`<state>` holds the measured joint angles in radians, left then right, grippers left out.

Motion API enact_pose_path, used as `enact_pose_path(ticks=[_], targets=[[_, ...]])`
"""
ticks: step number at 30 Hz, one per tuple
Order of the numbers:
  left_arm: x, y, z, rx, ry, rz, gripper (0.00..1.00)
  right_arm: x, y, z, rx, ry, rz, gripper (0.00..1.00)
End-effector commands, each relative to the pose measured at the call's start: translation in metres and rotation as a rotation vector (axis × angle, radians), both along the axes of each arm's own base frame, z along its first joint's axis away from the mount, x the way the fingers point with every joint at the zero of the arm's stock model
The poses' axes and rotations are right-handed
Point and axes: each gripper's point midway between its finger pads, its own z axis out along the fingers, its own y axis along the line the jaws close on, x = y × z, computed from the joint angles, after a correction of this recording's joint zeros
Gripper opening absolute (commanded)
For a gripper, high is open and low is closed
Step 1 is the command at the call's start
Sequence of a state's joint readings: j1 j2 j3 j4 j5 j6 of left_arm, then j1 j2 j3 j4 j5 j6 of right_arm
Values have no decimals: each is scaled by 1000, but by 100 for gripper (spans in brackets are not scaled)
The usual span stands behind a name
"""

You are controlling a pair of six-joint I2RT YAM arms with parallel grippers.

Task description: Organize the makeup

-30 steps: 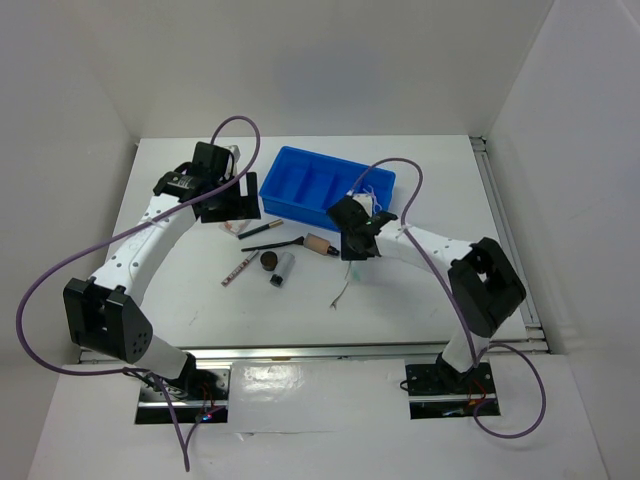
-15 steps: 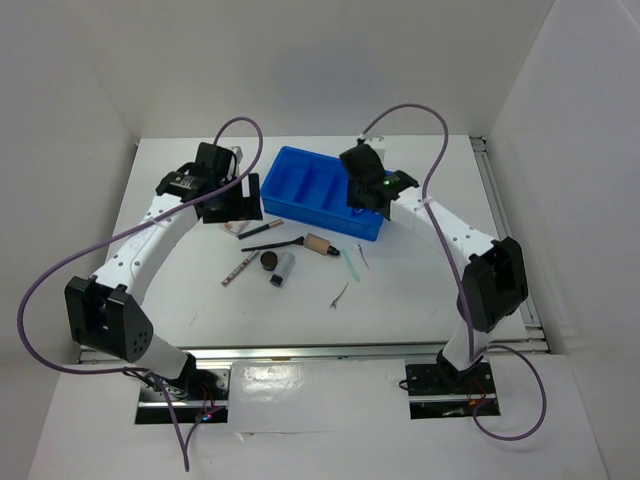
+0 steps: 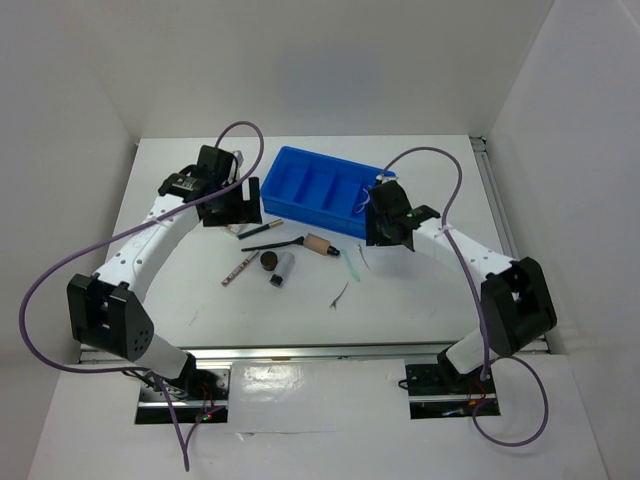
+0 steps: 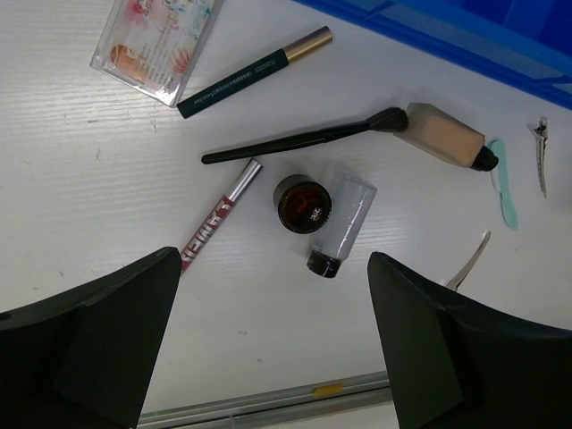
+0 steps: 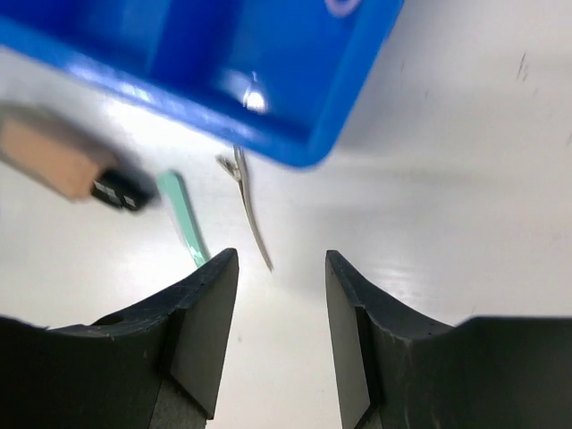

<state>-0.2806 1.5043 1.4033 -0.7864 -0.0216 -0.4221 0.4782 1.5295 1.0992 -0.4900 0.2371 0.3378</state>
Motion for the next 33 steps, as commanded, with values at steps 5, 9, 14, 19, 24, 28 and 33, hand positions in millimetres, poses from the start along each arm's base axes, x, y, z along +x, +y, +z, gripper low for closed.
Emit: enact_pose_path(ticks=[5,9,14,19,24,28,33], targets=[[-2,-8,1,-22,-10,-16,100,4,28,1,122,-81,126,48],[-2,-10,3,-20,-11,-12,100,3,31,-22,103,-44,164,45],[-2,-10,3,-20,-11,-12,100,3,39,-42,107,-14,186,44],[-4,-11,5,-11,-12,-15,100,-3,50,-58,83,26,212,43],[-4,-11,5,-11,-12,-15,100,-6,46,-73,7,40,192,41],[-3,-11,2,-8,-3,-15,100,-9,37,-80,-34,47,150,37],[-4,-9,-1,2,3,-10,100,-9,32,-82,-51,45,117,35]])
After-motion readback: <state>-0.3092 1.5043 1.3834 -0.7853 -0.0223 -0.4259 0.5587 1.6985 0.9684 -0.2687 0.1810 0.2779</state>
